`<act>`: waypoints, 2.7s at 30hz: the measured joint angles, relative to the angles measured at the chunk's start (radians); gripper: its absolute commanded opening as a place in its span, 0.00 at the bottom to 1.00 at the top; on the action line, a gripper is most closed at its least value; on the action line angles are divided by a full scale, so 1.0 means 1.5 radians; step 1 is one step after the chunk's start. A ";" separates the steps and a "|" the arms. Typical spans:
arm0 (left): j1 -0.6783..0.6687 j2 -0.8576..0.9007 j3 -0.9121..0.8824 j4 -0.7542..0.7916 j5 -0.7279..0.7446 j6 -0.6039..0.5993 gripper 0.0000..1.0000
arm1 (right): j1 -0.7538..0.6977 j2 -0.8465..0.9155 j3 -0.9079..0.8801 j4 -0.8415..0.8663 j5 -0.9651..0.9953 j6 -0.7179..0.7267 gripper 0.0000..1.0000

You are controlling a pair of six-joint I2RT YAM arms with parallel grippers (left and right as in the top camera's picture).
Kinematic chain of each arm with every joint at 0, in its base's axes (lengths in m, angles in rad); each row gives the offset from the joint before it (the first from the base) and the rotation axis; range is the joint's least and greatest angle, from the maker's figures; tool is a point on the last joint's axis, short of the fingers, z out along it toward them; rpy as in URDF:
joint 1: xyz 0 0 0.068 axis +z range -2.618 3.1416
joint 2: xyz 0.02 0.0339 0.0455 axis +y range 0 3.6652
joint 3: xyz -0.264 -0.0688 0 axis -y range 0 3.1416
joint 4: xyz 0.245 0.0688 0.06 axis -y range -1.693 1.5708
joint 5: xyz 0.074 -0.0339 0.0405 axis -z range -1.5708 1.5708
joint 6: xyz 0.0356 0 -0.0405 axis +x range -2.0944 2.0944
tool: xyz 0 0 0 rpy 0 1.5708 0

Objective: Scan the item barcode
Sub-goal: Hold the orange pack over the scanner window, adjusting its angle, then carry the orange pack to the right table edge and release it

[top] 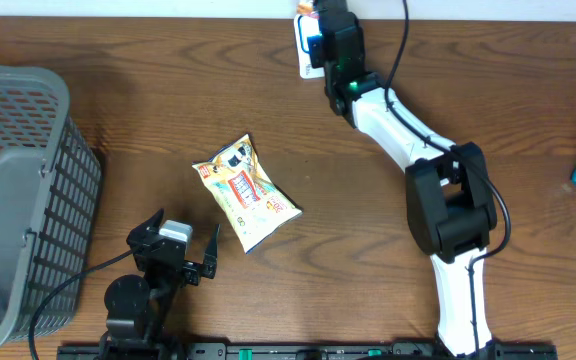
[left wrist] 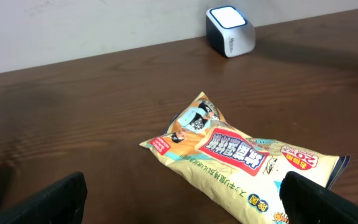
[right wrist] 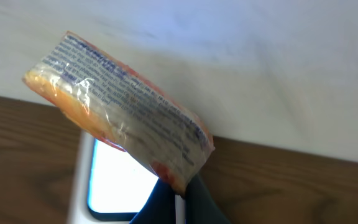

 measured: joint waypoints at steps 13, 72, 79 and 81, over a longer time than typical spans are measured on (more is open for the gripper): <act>0.000 0.000 0.000 0.000 0.000 0.000 0.98 | -0.002 0.067 -0.009 -0.039 -0.002 0.020 0.01; 0.000 0.000 0.000 0.000 0.000 0.000 0.98 | -0.163 0.022 -0.009 -0.160 -0.273 0.395 0.57; 0.000 0.000 0.000 0.000 0.000 0.000 0.98 | -0.163 0.084 -0.009 -0.087 -0.261 0.435 0.61; 0.000 0.000 0.000 0.000 0.000 0.000 0.98 | -0.163 0.099 -0.010 -0.064 -0.261 0.443 0.61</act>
